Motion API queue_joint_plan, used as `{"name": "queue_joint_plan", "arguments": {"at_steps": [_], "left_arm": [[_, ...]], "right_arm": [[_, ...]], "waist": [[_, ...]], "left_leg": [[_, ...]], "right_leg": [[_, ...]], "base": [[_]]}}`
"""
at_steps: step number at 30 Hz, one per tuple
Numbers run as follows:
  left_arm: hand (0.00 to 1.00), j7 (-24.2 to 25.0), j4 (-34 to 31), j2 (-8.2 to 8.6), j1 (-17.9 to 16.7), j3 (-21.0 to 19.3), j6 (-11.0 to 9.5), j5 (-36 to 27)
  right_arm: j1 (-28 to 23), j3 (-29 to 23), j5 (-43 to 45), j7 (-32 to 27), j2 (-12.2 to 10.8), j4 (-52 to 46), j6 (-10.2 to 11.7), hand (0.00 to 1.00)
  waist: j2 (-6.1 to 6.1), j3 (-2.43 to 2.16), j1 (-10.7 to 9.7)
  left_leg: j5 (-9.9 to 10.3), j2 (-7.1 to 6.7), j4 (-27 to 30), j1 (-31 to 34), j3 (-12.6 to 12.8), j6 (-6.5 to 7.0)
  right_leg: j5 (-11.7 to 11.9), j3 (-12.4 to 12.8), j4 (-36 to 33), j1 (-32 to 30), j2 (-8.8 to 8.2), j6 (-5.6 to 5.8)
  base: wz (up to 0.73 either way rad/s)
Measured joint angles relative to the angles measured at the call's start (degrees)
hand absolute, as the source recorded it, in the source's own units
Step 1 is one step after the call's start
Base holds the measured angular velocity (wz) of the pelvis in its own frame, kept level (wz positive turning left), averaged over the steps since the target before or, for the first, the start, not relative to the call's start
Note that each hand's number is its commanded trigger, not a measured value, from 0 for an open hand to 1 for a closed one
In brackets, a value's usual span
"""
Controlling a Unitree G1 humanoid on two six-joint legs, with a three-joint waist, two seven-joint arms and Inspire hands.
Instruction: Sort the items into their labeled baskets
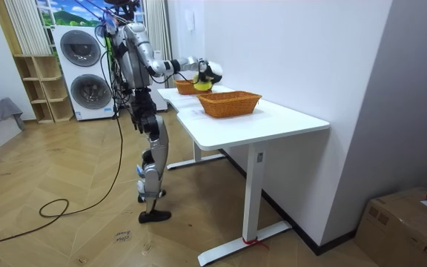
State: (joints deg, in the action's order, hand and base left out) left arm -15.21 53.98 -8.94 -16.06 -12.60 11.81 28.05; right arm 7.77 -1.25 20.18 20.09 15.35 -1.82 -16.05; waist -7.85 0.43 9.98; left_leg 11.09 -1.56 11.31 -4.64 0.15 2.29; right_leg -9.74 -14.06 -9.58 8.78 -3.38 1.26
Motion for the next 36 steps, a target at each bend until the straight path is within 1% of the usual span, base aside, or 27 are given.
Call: {"name": "queue_joint_plan", "arguments": {"at_steps": [2, 7, 8, 11, 15, 18, 20, 23, 24, 26, 30, 32, 33, 36], "left_arm": [[0.0, 0.0, -0.1, 0.39, -0.4, -0.1, -0.6, 0.0], [0.0, 0.0, 0.0, 0.65, -1.0, -0.1, -1.0, -0.3], [0.0, 0.0, 0.1, 0.77, -1.1, -0.1, -1.1, -0.3], [0.0, 0.3, 1.3, 1.03, -1.2, -0.2, -1.1, -0.3], [0.0, 1.0, 1.9, 1.46, -1.2, -0.2, -1.3, -0.3], [0.0, 1.2, 2.6, 1.45, -1.3, 0.1, -1.5, -0.4], [0.0, 1.3, 3.1, 1.45, -1.3, 0.4, -1.5, -0.4], [0.0, 1.3, 3.3, 1.45, -1.0, 0.4, -1.7, -0.4], [0.0, 1.3, 3.4, 1.45, -1.1, 0.3, -1.8, -0.4], [0.0, 1.4, 3.4, 1.47, -1.1, 0.3, -2.1, -0.5], [0.0, 1.4, 3.2, 1.53, -0.9, 0.3, -2.3, -0.4], [0.0, 1.4, 3.2, 1.56, -1.2, 0.3, -2.3, -0.4], [0.0, 1.3, 3.2, 1.56, -1.4, 0.3, -2.3, -0.4], [0.0, 1.3, 3.1, 1.55, -1.8, 0.3, -2.3, -0.7]], "right_arm": [[0.4, -2.2, -0.9, -2.4, 0.4, -0.1, 1.2, 1.0], [0.6, -4.7, -3.0, -6.4, 2.0, -0.1, 2.0, 1.0], [0.7, -4.7, -3.3, -7.4, 2.5, -0.1, 2.3, 1.0], [0.7, -5.1, -4.3, -8.9, 2.6, -0.1, 2.4, 1.0], [0.7, -5.2, -4.4, -9.5, 2.8, -0.1, 2.4, 1.0], [0.8, -5.2, -4.9, -10.9, 2.9, -0.1, 3.1, 1.0], [0.8, -5.2, -6.0, -13.0, 3.0, 0.0, 3.8, 1.0], [0.9, -5.2, -9.3, -15.0, 3.8, 1.0, 4.3, 1.0], [0.9, -5.2, -9.5, -15.3, 4.0, 1.0, 4.3, 1.0], [0.9, -5.3, -9.8, -16.5, 5.0, 1.2, 4.4, 1.0], [0.9, -7.0, -9.9, -18.3, 5.2, 2.8, 5.4, 1.0], [0.9, -7.9, -9.8, -19.6, 5.5, 3.8, 5.4, 1.0], [0.9, -8.1, -9.8, -20.1, 5.6, 4.0, 5.4, 1.0], [0.9, -8.8, -9.9, -20.3, 6.0, 4.2, 5.4, 1.0]], "waist": [[0.26, -0.06, -0.5], [0.97, -0.07, -1.2], [1.26, -0.13, -1.6], [1.84, -0.43, -2.2], [1.95, -0.41, -2.8], [2.04, -0.36, -3.2], [2.08, -0.31, -3.4], [1.93, -0.36, -3.5], [1.92, -0.36, -3.5], [1.92, -0.35, -3.6], [1.84, -0.41, -3.7], [1.82, -0.4, -4.3], [1.84, -0.41, -5.0], [1.86, -0.4, -5.9]], "left_leg": [[0.1, 0.21, 0.0, -0.2, 0.1, 0.1], [0.1, 0.21, 0.0, -0.1, 0.6, 0.1], [0.1, 0.2, 0.0, -0.1, 0.6, 0.11], [0.1, 0.19, 0.1, -0.2, 0.7, 0.12], [0.0, 0.2, 0.2, -0.1, 0.7, 0.12], [0.0, 0.2, 0.2, -0.1, 0.7, 0.13], [0.0, 0.19, 0.1, -0.1, 0.7, 0.13], [0.0, 0.21, 0.0, 0.1, 0.7, 0.13], [0.0, 0.21, 0.0, 0.1, 0.7, 0.13], [0.0, 0.19, 0.0, 0.2, 0.7, 0.15], [0.0, 0.25, 0.0, 1.0, 1.3, 0.14], [0.0, 0.29, -0.1, 1.2, 1.4, 0.14], [0.0, 0.29, -0.2, 1.3, 1.6, 0.14], [0.0, 0.4, -0.6, 1.2, 2.1, 0.14]], "right_leg": [[0.0, 0.0, 0.0, 0.2, -0.08, 0.0], [0.0, 0.0, -0.1, 0.2, -0.17, 0.0], [0.0, 0.0, -0.1, 0.2, -0.19, 0.0], [0.0, 0.1, -0.1, 0.2, -0.2, 0.0], [0.0, 0.1, -0.2, 0.2, -0.19, 0.0], [0.0, 0.0, -0.2, 0.2, -0.2, 0.0], [0.0, 0.0, -0.1, 0.2, -0.2, 0.0], [0.0, 0.0, -0.1, 0.0, -0.18, 0.0], [0.0, 0.0, -0.1, 0.0, -0.18, 0.0], [0.0, 0.0, -0.1, -0.2, -0.18, 0.0], [0.0, 0.3, -0.1, -1.1, -0.15, 0.0], [0.0, 0.8, -0.2, -1.6, -0.1, 0.0], [0.0, 1.2, -0.2, -1.7, -0.06, 0.0], [0.0, 1.5, -0.1, -2.0, 0.04, 0.0]], "base": [[0.0], [-0.04], [-0.05], [-0.01], [0.0], [0.0], [0.0], [0.0], [0.0], [0.0], [-0.03], [-0.08], [-0.05], [-0.07]]}}
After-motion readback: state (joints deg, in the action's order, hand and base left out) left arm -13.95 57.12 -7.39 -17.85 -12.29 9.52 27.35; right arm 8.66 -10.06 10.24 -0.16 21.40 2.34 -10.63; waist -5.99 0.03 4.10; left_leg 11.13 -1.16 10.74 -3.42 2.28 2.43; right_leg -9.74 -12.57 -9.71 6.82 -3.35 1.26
